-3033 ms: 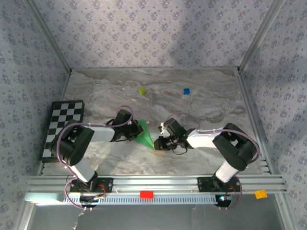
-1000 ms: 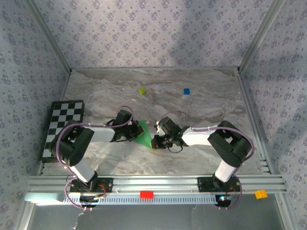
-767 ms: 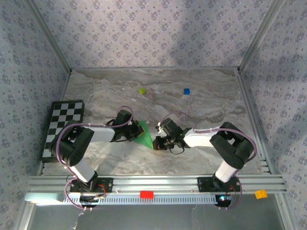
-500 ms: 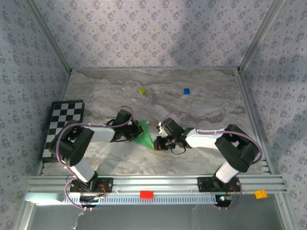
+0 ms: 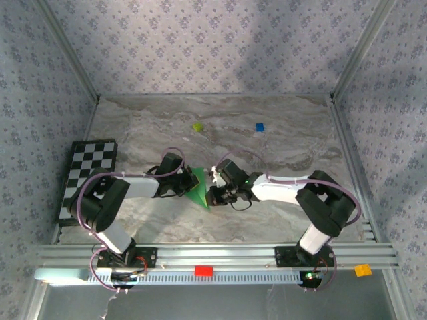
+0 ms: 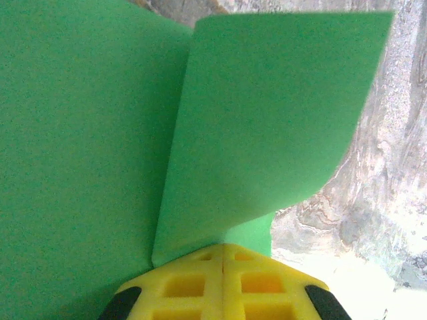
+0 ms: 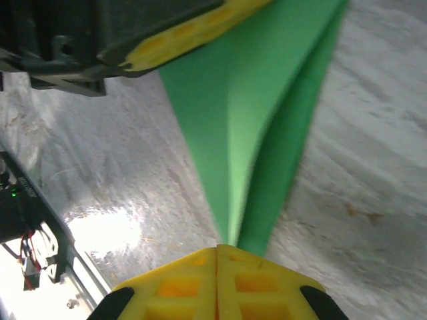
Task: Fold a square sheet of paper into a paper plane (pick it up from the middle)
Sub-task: Fourth fold the wing at the center of the table.
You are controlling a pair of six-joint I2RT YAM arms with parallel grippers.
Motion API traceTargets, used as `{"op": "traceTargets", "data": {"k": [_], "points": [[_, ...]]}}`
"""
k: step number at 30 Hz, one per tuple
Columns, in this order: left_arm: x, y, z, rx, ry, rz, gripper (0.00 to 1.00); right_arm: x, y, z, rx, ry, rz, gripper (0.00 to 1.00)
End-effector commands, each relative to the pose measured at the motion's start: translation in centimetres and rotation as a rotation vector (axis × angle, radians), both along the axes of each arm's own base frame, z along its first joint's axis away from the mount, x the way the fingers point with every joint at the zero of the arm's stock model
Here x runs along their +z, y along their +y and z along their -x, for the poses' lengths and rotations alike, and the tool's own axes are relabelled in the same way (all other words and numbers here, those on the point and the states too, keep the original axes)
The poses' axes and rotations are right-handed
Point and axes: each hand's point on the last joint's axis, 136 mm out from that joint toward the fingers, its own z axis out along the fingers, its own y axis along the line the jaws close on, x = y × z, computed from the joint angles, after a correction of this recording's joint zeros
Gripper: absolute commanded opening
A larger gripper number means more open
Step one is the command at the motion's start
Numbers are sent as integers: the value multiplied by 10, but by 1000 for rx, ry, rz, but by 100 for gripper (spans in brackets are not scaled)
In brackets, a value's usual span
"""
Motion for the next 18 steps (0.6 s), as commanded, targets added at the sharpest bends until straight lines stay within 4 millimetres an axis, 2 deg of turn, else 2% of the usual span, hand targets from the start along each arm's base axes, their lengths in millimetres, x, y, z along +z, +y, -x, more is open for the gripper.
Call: {"op": "traceTargets", "data": {"k": [1,5,8,10,13,16,18], "points": [[-20,18,15,11,60,-85,0,1,-26,-2,-54,-22,67,9],[-20,18,14,11,59,-85,0,15,-24,-1,-57,-37,11,9],[-20,18,14,10,60,-83,0,28,0,5,3,-39,-72,9],[-20,18,15,10,60,-84,0,28,15,8,40,-41,-68,9],[-20,17,15,11,60,-80,0,19,28,9,69,-41,-24,8],[-19,18,15,10,58,-81,0,6,32,9,73,-42,41,7],[-18,18,15,12,57,-81,0,-6,27,6,50,-36,88,7]]}}
